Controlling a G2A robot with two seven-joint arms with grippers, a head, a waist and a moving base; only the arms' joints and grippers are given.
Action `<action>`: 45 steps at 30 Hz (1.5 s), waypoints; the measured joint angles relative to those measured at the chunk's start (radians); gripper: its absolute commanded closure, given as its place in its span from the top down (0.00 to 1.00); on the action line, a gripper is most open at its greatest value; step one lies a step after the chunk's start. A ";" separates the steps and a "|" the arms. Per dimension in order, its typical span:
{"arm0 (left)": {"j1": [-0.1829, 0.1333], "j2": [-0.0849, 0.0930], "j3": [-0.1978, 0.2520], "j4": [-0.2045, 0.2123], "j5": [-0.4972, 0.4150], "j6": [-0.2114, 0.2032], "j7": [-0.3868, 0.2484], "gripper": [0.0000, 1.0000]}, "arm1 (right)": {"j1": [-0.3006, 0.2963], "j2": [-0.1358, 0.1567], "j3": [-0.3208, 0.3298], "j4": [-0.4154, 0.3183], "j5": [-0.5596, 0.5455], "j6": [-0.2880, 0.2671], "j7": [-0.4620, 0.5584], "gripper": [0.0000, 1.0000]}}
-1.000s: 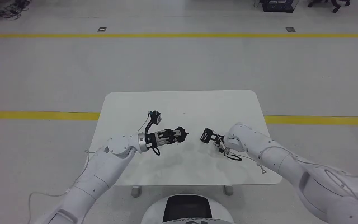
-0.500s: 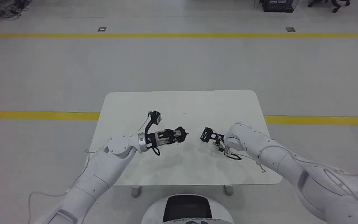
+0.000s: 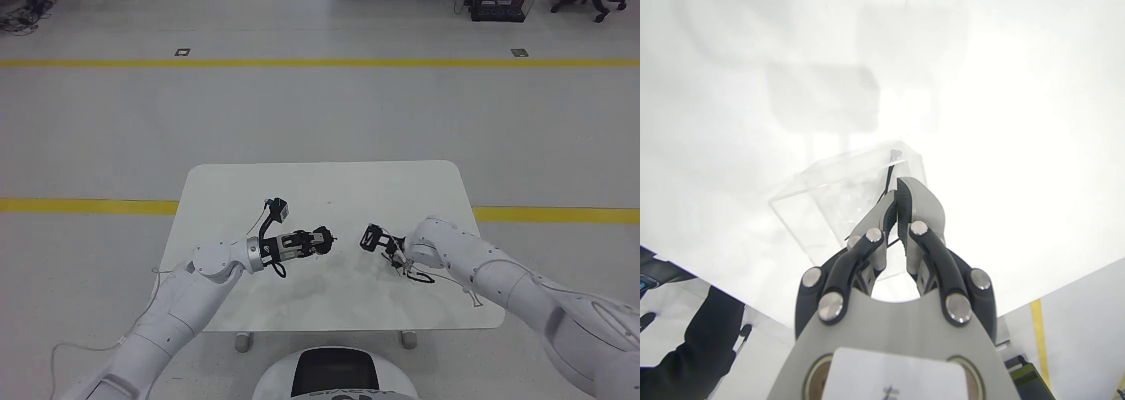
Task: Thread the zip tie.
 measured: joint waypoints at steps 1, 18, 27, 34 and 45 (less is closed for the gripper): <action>0.000 0.000 0.000 0.000 0.000 0.000 0.000 0.00 | -0.001 0.002 0.000 -0.006 0.002 0.000 0.005 0.00; 0.000 0.000 0.000 0.000 0.000 0.000 0.000 0.00 | -0.012 -0.001 0.000 -0.035 0.021 0.000 0.069 0.10; 0.000 0.000 0.000 0.000 0.000 0.000 0.000 0.00 | -0.012 -0.016 0.000 -0.010 0.020 0.000 0.078 0.14; 0.000 0.000 0.000 0.000 0.000 0.000 0.000 0.00 | -0.012 -0.028 0.000 0.009 0.014 0.000 0.075 0.23; 0.000 0.000 0.000 0.000 0.000 0.000 0.000 0.00 | -0.015 -0.042 0.000 0.030 0.011 0.000 0.075 0.17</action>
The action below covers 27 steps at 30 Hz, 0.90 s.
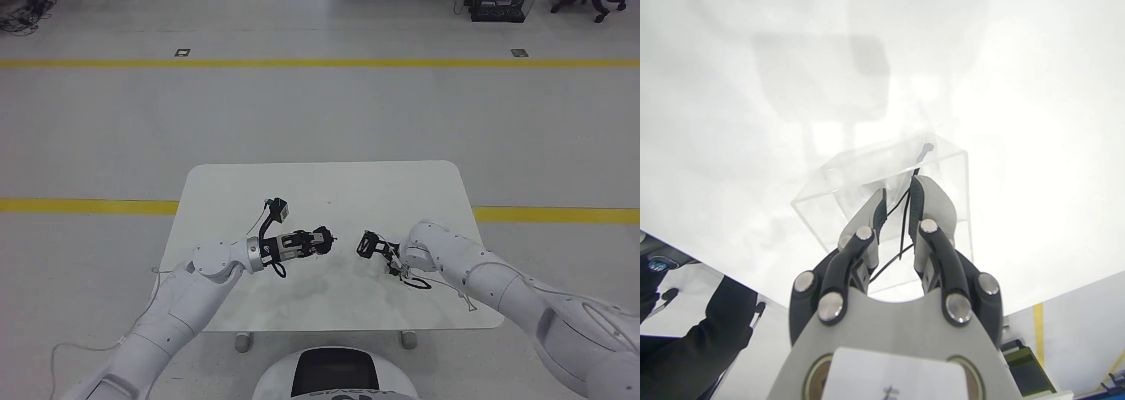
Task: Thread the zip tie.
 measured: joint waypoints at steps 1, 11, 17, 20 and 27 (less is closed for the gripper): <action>0.000 0.000 0.000 0.000 0.000 0.000 0.000 0.00 | 0.000 -0.001 0.000 0.001 0.000 0.000 0.000 0.16; 0.000 0.000 0.000 0.000 0.000 0.000 0.000 0.00 | -0.001 -0.008 0.000 0.011 -0.003 0.000 0.003 0.13; 0.000 0.000 0.000 0.000 0.000 0.000 0.000 0.00 | -0.002 -0.013 0.000 0.017 -0.004 0.000 0.007 0.02; 0.000 0.000 0.000 0.000 0.000 0.000 0.000 0.00 | 0.000 -0.015 0.000 0.021 -0.002 0.000 0.007 0.00; 0.000 0.000 0.000 0.000 0.000 0.000 0.000 0.00 | 0.017 -0.006 0.000 0.021 0.004 0.000 -0.001 0.00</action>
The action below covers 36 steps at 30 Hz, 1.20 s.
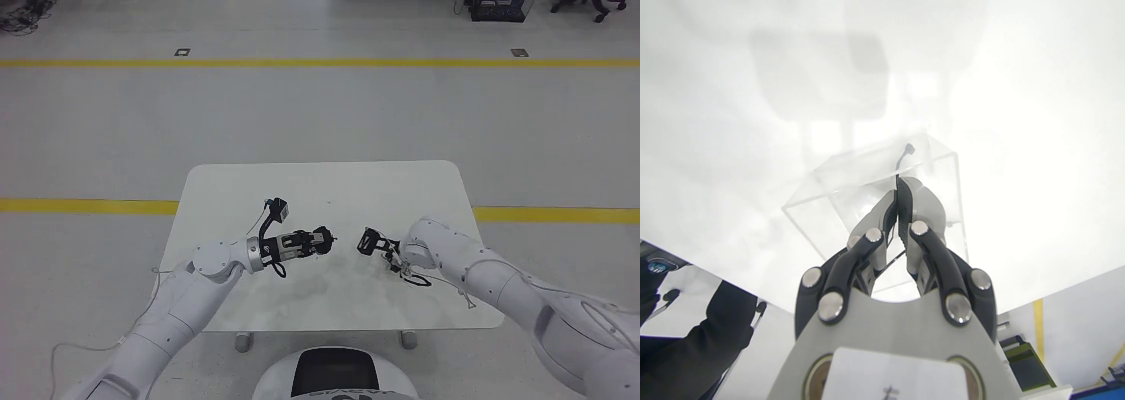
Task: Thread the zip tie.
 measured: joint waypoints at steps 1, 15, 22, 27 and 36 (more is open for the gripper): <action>0.000 0.000 0.000 0.000 0.000 0.000 0.000 0.00 | 0.003 0.003 0.000 -0.002 0.002 0.000 -0.002 0.00; 0.000 0.000 0.000 0.000 0.000 0.000 0.000 0.00 | 0.024 0.073 0.000 -0.094 0.026 0.000 -0.028 0.00; 0.000 0.000 0.000 0.000 0.000 0.000 0.000 0.00 | 0.026 0.097 0.000 -0.134 0.024 0.000 -0.057 0.00; 0.000 0.000 0.000 0.000 0.000 0.000 0.000 0.00 | 0.030 0.109 0.000 -0.155 0.023 0.000 -0.070 0.00; 0.000 0.000 0.000 0.000 0.000 0.000 0.000 0.00 | 0.020 0.108 0.000 -0.169 0.021 0.000 -0.077 0.00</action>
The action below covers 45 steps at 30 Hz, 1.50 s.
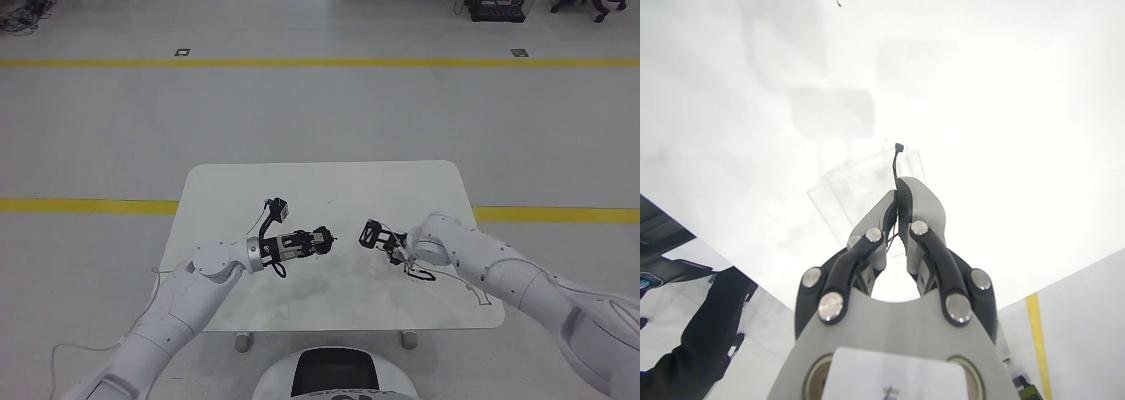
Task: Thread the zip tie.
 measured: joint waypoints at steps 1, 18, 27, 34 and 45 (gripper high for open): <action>0.000 0.000 0.000 0.000 0.000 0.000 0.000 0.00 | -0.001 -0.003 0.000 0.002 0.000 0.000 0.001 0.00; 0.000 0.000 0.000 0.000 0.000 0.000 0.000 0.00 | -0.010 -0.049 0.000 0.070 -0.006 0.000 0.007 0.16; 0.000 0.000 0.000 0.000 0.000 0.000 0.000 0.00 | -0.012 -0.060 0.000 0.084 -0.014 0.000 0.011 0.16; 0.000 0.000 0.000 0.000 0.000 0.000 0.000 0.00 | -0.018 -0.066 0.000 0.097 -0.021 0.000 0.011 0.16; 0.000 0.000 0.000 0.000 0.000 0.000 0.000 0.00 | -0.024 -0.081 0.000 0.123 -0.021 0.000 0.006 0.10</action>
